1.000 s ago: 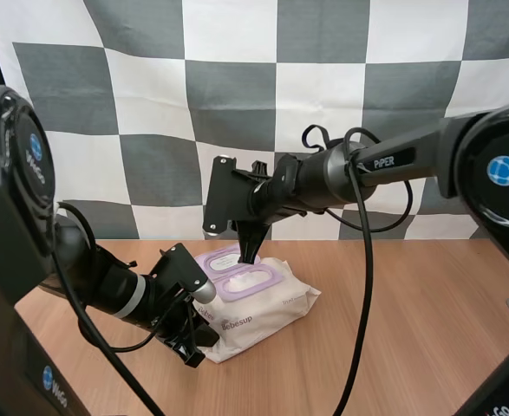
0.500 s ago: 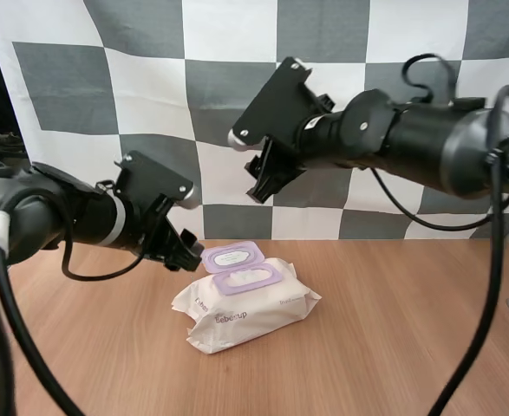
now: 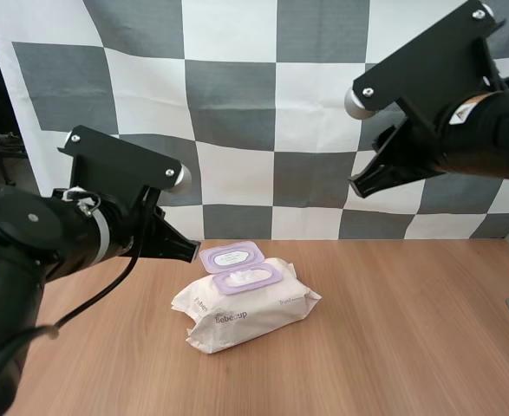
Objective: Open the wet wipes lid
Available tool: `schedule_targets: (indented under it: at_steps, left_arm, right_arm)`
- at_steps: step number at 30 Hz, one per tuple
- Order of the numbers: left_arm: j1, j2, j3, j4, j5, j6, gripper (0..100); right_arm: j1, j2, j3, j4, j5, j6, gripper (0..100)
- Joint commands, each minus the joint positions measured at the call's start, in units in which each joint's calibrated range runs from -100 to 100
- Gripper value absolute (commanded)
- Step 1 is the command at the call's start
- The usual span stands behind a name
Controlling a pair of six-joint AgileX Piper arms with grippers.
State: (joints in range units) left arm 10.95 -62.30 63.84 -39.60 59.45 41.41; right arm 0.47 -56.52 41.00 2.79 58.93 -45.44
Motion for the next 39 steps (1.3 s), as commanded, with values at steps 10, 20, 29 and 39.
schedule_targets:
  at_steps: [10,20,29,39]
  left_arm:
    - [-0.01,-29.4,0.8,3.8,15.3,-12.3,0]
    - [-0.01,-30.0,14.9,6.8,-4.1,-17.9,0]
    - [-0.24,-30.0,27.6,-5.7,-26.2,-1.0,0]
    - [-0.24,-30.0,32.4,-14.4,-31.5,-0.2,0]
  right_arm:
    - [-2.7,-31.5,14.9,3.6,16.3,8.5,0]
    - [-2.2,-43.5,27.4,8.6,-4.3,10.2,0]
    - [-2.2,-43.5,43.6,6.2,-25.5,10.0,0]
    - [-2.2,-43.5,49.4,6.9,-23.3,10.0,0]
